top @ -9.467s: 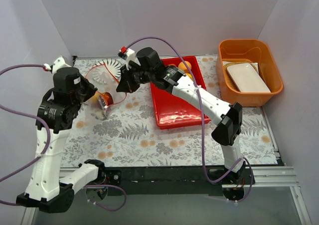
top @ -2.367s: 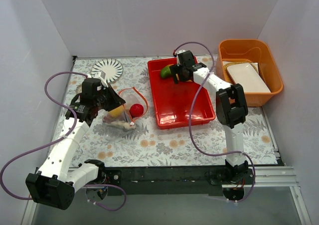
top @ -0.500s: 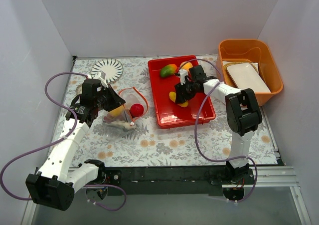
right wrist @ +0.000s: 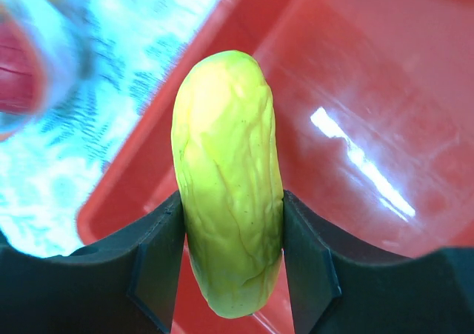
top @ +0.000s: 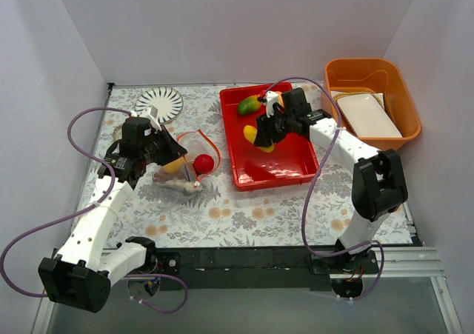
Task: Place the food in the zip-top bag and seal the zipper
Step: Pick up the fake fruit from the bin, then place the fake fruit in the zipper food storage bag, then move the fake fruit to the bin.
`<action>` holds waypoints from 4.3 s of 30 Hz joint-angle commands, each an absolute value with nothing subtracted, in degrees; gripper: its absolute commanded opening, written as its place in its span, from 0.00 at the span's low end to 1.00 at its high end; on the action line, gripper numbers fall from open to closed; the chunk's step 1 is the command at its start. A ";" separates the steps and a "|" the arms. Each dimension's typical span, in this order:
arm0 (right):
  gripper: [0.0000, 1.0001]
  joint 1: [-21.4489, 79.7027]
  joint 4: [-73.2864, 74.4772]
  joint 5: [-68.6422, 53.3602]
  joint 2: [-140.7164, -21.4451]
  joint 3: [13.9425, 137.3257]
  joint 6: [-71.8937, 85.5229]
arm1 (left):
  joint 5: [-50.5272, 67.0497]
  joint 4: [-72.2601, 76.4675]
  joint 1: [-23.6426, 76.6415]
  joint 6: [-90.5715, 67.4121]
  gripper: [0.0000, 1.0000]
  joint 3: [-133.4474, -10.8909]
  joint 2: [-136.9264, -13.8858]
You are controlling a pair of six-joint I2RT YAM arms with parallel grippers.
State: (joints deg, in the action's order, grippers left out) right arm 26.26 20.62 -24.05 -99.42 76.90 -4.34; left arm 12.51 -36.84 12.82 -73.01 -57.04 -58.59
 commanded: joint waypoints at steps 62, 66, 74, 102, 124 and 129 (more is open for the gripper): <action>0.69 51.59 25.49 -38.15 -116.98 112.15 11.60 | 5.63 -36.21 12.57 -75.94 0.00 -61.17 -51.95; 0.94 51.68 26.10 -35.69 -115.58 112.59 10.81 | 4.57 -36.21 12.57 -76.29 0.00 -61.00 -51.42; 0.98 51.50 26.37 -24.27 -109.52 109.96 7.47 | 1.76 -37.26 12.66 -76.64 0.00 -61.26 -50.80; 0.98 26.72 14.43 19.94 -124.34 109.76 7.74 | 4.74 -35.51 12.66 -76.64 0.00 -57.14 -52.30; 0.98 22.42 7.54 19.60 -139.48 122.51 0.79 | 3.52 -36.65 12.66 -75.50 0.00 -56.16 -50.98; 0.98 22.06 9.23 15.82 -140.19 122.44 0.96 | 2.64 -37.26 12.57 -75.94 0.00 -55.99 -50.19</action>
State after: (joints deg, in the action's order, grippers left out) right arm 22.02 8.01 18.35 -139.57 121.75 0.10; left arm 4.03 -37.36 12.82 -76.25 -55.86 -52.31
